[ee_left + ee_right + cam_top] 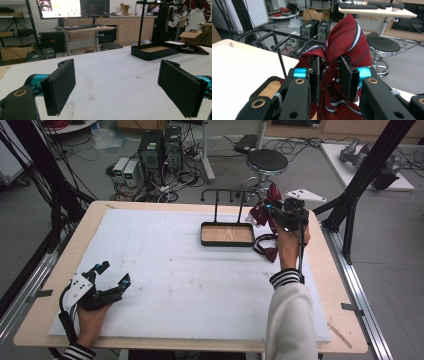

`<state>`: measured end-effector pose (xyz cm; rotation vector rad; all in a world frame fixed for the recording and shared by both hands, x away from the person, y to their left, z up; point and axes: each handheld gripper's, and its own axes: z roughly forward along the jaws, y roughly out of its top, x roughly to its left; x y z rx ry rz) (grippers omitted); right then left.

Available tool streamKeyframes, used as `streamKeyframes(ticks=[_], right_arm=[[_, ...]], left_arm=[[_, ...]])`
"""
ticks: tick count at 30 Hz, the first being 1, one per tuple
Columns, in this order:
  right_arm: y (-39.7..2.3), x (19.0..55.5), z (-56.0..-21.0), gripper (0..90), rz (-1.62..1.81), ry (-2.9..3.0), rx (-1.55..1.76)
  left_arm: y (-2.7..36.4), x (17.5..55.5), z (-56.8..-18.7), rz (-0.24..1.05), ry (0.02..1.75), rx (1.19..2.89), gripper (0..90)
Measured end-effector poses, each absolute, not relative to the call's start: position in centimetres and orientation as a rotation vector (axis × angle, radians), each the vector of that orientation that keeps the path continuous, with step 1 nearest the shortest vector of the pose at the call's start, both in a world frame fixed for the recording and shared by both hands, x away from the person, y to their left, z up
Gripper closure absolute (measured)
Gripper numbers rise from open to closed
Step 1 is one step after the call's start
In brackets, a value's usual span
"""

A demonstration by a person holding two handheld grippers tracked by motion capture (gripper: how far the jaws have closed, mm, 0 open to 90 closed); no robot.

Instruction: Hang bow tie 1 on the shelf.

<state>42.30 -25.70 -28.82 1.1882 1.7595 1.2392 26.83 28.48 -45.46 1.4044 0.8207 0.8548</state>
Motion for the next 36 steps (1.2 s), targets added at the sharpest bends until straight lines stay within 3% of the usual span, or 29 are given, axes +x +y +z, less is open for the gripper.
streamKeyframes(ticks=[36], right_arm=[[-26.4,45.4,-29.5,71.9,1.155,1.737,1.198]], left_arm=[[28.5,26.8,-45.5,0.855,0.824,1.4,15.1]])
